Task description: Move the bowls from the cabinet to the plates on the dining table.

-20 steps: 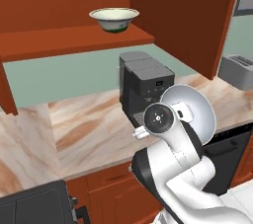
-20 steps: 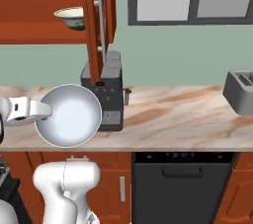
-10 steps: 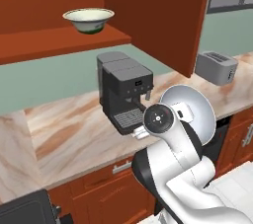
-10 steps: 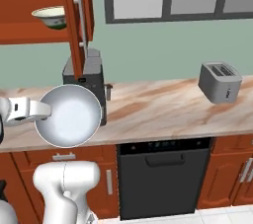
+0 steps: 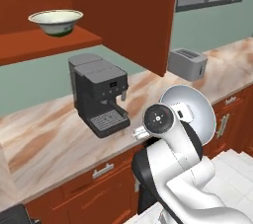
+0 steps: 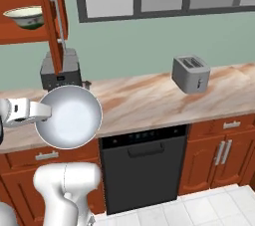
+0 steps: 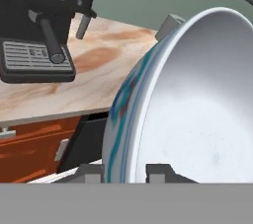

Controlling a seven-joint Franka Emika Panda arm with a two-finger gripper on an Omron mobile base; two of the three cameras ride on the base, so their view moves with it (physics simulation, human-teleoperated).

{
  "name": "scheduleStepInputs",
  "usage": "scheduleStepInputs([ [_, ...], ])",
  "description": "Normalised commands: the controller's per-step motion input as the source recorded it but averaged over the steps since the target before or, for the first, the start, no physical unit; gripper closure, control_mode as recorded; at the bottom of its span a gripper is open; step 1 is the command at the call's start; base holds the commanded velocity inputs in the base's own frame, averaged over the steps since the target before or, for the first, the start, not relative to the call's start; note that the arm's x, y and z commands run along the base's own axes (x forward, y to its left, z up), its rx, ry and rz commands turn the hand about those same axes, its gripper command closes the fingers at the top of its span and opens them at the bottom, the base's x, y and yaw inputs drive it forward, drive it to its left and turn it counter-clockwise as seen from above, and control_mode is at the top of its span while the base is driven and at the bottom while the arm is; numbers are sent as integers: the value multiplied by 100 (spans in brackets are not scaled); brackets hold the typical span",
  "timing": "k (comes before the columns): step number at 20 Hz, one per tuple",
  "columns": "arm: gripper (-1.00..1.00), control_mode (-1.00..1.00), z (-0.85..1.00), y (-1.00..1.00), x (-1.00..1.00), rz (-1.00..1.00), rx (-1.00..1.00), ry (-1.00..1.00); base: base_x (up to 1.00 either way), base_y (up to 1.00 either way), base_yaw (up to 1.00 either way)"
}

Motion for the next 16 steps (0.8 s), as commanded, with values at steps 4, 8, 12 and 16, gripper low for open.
scheduleStepInputs([
  [4,100,100,0,0,0,0,0,0,-100,0,-28],
  [8,100,100,0,0,0,0,0,0,-100,0,-26],
  [12,100,100,0,0,0,0,0,0,-100,0,-29],
  [16,100,100,0,0,0,0,0,0,-100,-1,-31],
])
